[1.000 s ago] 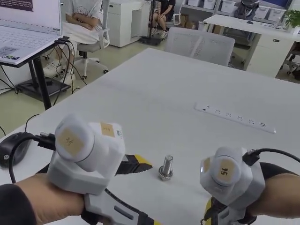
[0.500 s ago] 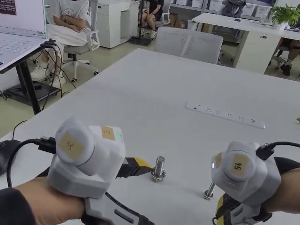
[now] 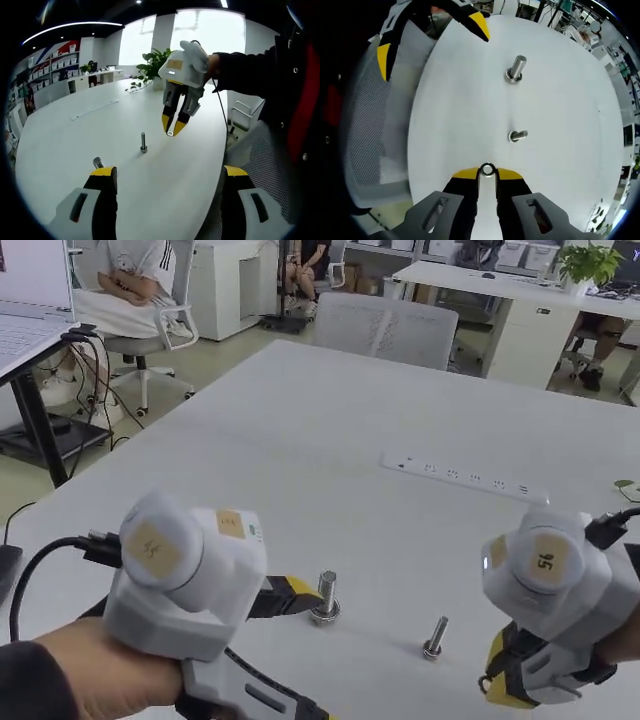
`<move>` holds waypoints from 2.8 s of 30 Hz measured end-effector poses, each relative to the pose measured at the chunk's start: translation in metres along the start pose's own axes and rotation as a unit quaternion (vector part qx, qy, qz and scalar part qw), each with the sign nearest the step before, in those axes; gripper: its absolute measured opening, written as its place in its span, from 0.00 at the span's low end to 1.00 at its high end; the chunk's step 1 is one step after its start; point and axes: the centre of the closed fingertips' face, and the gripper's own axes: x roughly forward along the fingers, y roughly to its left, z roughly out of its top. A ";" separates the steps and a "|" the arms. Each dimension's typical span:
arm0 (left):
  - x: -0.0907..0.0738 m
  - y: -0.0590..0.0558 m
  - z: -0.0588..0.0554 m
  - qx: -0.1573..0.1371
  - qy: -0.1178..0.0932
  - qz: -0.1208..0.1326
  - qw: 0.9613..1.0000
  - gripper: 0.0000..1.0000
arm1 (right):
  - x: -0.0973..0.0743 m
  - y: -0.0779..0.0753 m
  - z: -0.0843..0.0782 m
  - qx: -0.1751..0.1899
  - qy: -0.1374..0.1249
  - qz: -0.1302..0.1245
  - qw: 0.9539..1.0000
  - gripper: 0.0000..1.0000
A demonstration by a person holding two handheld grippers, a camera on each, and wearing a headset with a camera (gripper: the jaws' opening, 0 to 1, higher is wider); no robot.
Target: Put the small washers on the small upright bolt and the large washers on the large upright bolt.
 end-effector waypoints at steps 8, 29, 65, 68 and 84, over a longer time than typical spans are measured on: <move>0.003 0.004 -0.003 -0.008 0.000 0.001 1.000 0.85 | -0.016 -0.015 0.007 0.001 -0.011 -0.019 1.000 0.13; -0.001 0.014 -0.004 -0.021 -0.011 0.014 1.000 0.85 | -0.028 -0.037 0.043 -0.034 -0.019 -0.033 0.999 0.13; 0.001 0.016 -0.006 -0.028 -0.012 0.016 0.999 0.85 | 0.015 -0.045 0.039 -0.045 0.010 0.010 0.999 0.13; 0.001 0.016 -0.006 -0.029 -0.013 0.015 0.999 0.85 | 0.016 -0.046 0.038 -0.044 0.012 0.012 0.999 0.13; 0.002 0.017 -0.007 -0.031 -0.011 0.015 0.999 0.85 | 0.043 -0.045 0.031 -0.040 0.020 0.019 0.999 0.13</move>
